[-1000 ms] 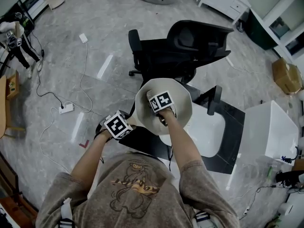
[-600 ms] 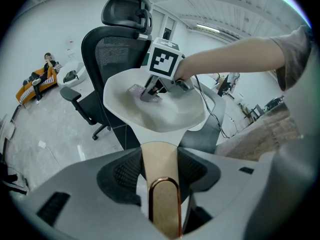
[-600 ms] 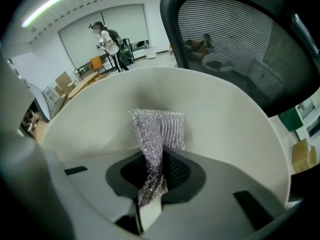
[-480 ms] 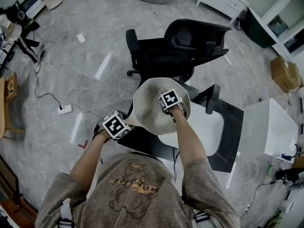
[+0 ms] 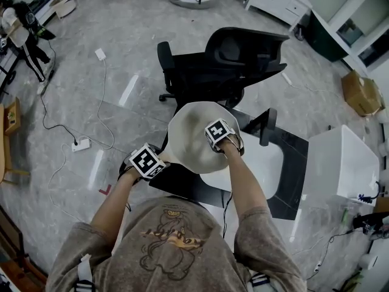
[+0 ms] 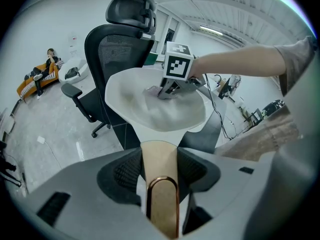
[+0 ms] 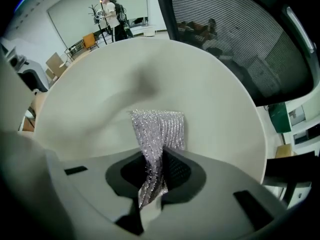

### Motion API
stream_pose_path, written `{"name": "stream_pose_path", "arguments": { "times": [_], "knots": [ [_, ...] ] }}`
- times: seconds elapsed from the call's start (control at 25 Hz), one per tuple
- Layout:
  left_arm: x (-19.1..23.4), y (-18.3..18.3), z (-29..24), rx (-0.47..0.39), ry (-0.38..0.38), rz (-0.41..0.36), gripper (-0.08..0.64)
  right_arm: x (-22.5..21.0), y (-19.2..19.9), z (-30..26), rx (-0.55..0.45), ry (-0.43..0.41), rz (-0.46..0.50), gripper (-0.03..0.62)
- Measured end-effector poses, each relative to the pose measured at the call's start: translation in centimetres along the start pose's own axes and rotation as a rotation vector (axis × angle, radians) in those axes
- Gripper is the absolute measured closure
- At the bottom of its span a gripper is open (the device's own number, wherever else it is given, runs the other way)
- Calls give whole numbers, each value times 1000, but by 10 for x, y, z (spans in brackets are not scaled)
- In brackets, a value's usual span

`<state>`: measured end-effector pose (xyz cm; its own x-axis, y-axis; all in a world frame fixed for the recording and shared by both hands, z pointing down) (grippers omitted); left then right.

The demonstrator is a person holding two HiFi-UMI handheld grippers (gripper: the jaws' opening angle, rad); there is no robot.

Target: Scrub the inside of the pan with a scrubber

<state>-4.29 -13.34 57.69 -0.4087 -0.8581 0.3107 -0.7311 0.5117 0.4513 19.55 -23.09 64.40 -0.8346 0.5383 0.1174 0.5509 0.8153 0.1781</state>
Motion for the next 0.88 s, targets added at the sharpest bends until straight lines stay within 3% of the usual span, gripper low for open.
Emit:
{"name": "stream_pose_path", "arguments": {
  "times": [0.24, 0.44, 0.56, 0.68, 0.88],
  "knots": [
    [-1, -1, -1, 25, -2, -4, 324, 5, 6, 1, -7, 46, 18, 517],
    [-2, -5, 4, 40, -20, -20, 325, 20, 7, 10, -63, 3, 52, 517],
    [-2, -16, 20, -49, -16, -5, 365, 28, 12, 22, -112, -8, 38, 517],
    [2, -32, 42, -201, -41, 38, 528, 34, 12, 41, -210, -14, -7, 518],
    [-1, -55, 66, -353, -109, 45, 541, 42, 17, 91, -419, -21, -105, 518]
  ]
}}
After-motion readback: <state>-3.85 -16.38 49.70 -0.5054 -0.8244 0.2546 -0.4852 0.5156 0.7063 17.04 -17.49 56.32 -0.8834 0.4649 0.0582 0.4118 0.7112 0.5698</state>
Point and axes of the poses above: the fingertips, and each gripper's own axes: z backward along the fingers, x to its left, y out of its underside, the point moved 6 cm from there along z, backward along the fingers, and after that the axes turned 5 degrees about y, right-handed, at the moved point
